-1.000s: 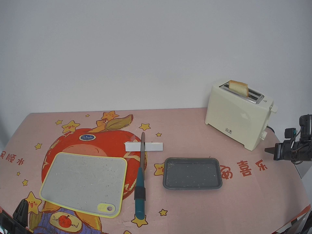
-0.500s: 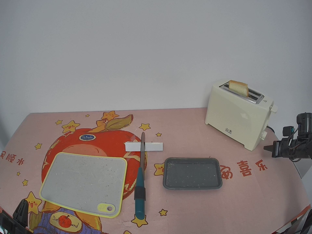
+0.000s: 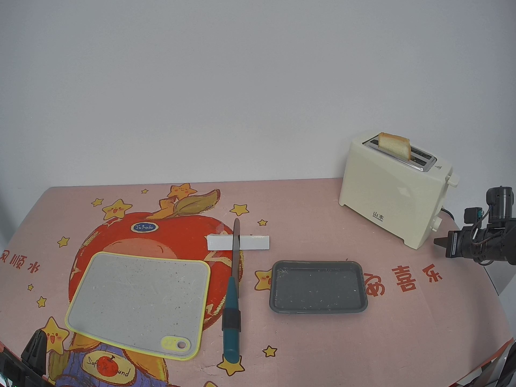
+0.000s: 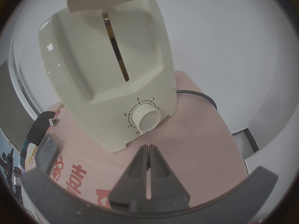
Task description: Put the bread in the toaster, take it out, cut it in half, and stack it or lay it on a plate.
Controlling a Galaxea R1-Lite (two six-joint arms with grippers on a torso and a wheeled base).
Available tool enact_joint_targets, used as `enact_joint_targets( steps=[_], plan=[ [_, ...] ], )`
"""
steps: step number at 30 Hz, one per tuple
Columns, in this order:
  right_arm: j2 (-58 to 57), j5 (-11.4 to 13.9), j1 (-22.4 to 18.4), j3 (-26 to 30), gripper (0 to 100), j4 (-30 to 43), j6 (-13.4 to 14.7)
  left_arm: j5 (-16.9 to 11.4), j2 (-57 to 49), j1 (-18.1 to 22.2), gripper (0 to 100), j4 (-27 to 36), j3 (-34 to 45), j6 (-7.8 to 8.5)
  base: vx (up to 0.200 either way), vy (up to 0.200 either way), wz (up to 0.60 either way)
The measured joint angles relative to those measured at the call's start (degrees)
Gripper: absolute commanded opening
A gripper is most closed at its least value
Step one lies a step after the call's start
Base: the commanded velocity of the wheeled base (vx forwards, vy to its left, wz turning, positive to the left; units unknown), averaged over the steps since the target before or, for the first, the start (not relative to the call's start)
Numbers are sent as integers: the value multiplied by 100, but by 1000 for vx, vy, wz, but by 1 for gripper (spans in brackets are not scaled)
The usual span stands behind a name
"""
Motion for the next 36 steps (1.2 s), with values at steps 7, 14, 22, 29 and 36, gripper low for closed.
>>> enact_joint_targets(
  steps=[7,14,22,29,36],
  plan=[
    [74,-2,17,-22,0,-191,13,0,0,0,0,0,0,0,0,0,0],
    [126,-71,61,6,0,-372,89,2,0,0,0,2,0,0,0,0,0],
    [101,-79,124,39,0,-373,84,2,0,0,0,0,0,0,0,0,0],
    [-9,-82,139,72,0,-373,84,2,0,0,0,2,0,0,0,0,0],
    [-96,-82,138,76,0,-373,84,2,0,0,0,0,0,0,0,0,0]
  ],
)
